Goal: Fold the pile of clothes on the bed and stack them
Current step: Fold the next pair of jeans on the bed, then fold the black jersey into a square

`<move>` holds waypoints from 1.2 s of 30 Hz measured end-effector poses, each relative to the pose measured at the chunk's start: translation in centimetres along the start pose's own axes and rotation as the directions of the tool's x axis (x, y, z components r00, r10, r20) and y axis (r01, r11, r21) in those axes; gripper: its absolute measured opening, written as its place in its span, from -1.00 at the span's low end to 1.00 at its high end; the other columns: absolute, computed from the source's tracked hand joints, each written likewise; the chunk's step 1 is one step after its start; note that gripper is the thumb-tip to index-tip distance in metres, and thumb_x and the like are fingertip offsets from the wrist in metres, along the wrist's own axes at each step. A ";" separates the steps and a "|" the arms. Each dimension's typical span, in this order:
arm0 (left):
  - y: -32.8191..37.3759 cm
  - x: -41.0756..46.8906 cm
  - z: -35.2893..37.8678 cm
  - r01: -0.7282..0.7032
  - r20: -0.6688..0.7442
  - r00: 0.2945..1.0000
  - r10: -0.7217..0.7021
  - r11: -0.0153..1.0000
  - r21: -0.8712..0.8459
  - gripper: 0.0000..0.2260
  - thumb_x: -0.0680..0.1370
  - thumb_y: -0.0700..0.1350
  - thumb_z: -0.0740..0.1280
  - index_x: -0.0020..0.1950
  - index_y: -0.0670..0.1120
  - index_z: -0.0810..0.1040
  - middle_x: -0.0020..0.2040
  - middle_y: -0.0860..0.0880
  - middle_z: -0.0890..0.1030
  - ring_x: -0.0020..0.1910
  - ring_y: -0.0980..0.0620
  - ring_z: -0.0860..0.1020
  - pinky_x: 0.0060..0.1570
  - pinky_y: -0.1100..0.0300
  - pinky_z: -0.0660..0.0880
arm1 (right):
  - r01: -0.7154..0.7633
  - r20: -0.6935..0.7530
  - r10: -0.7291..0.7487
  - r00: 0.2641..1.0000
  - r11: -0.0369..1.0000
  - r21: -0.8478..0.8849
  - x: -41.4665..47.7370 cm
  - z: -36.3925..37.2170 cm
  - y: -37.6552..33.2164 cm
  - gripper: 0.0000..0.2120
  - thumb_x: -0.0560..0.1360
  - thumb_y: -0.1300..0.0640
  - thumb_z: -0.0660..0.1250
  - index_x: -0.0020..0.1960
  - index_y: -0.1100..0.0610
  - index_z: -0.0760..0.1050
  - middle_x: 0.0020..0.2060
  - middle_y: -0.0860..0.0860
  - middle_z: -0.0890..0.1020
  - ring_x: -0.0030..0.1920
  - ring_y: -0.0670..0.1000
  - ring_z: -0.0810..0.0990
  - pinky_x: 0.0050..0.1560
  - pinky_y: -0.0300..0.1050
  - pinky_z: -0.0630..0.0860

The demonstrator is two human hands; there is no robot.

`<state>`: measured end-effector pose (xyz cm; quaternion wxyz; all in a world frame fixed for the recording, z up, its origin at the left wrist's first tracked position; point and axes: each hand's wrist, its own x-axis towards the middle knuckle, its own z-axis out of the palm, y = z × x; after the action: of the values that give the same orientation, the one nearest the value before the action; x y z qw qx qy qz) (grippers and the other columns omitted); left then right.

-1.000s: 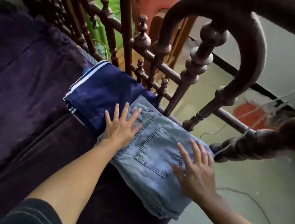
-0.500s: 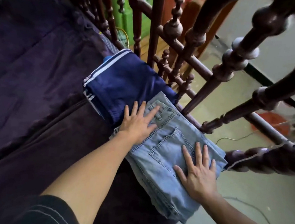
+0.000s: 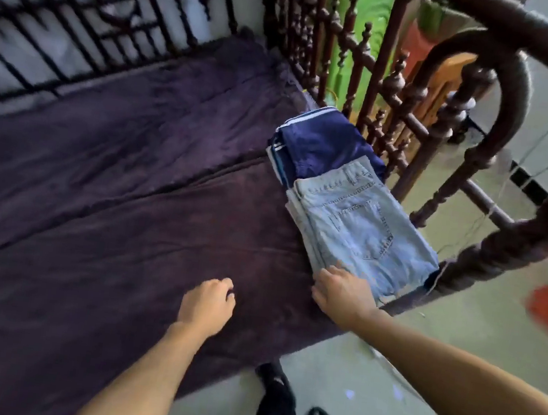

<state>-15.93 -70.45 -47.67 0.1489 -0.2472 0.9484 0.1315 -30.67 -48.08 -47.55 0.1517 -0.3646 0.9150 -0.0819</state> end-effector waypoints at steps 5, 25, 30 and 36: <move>-7.2 -12.4 1.6 0.236 -0.049 0.969 -0.242 0.966 -0.101 -0.80 0.57 0.02 0.20 0.13 0.06 0.54 0.06 0.00 0.64 0.09 -0.05 0.58 -0.08 0.11 0.49 | 0.224 0.060 -0.224 0.973 0.975 0.001 -2.8 1.2 -8.8 -0.65 0.55 -0.13 0.16 0.26 -0.04 0.47 0.15 -0.05 0.58 0.12 0.09 0.59 0.02 -0.03 0.51; -47.4 -49.8 -2.2 0.692 -0.187 0.605 -0.774 0.627 -0.358 -0.81 0.54 0.01 0.26 0.12 0.05 0.55 0.02 0.00 0.65 0.08 -0.03 0.59 -0.02 0.16 0.48 | 0.742 0.112 -0.736 0.668 0.671 -0.017 -7.6 10.9 -62.2 -0.64 0.56 -0.12 0.18 0.31 -0.06 0.41 0.23 -0.09 0.55 0.15 0.05 0.57 0.05 -0.09 0.49; -54.9 -51.5 -3.5 0.701 -0.195 0.580 -0.791 0.607 -0.374 -0.78 0.54 0.01 0.25 0.16 0.04 0.55 0.04 -0.01 0.66 0.09 -0.03 0.59 0.04 0.13 0.51 | 0.757 0.148 -0.748 0.647 0.653 -0.009 -6.1 12.8 -70.5 -0.65 0.53 -0.13 0.19 0.28 -0.09 0.42 0.19 -0.11 0.56 0.12 0.03 0.57 0.01 -0.10 0.47; -65.4 -49.8 -4.6 0.729 -0.140 0.579 -0.803 0.587 -0.353 -0.75 0.57 0.03 0.21 0.21 0.08 0.53 0.11 0.02 0.64 0.14 -0.03 0.56 0.09 0.14 0.46 | 0.737 0.201 -0.721 0.663 0.676 -0.005 0.1 16.7 -79.9 -0.65 0.52 -0.16 0.20 0.26 -0.10 0.43 0.17 -0.11 0.57 0.12 0.02 0.58 0.01 -0.11 0.48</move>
<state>57.84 -105.65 -37.66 0.0201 -0.6688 0.7303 0.1379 26.27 -106.42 -42.48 0.1735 -0.7121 0.6774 -0.0626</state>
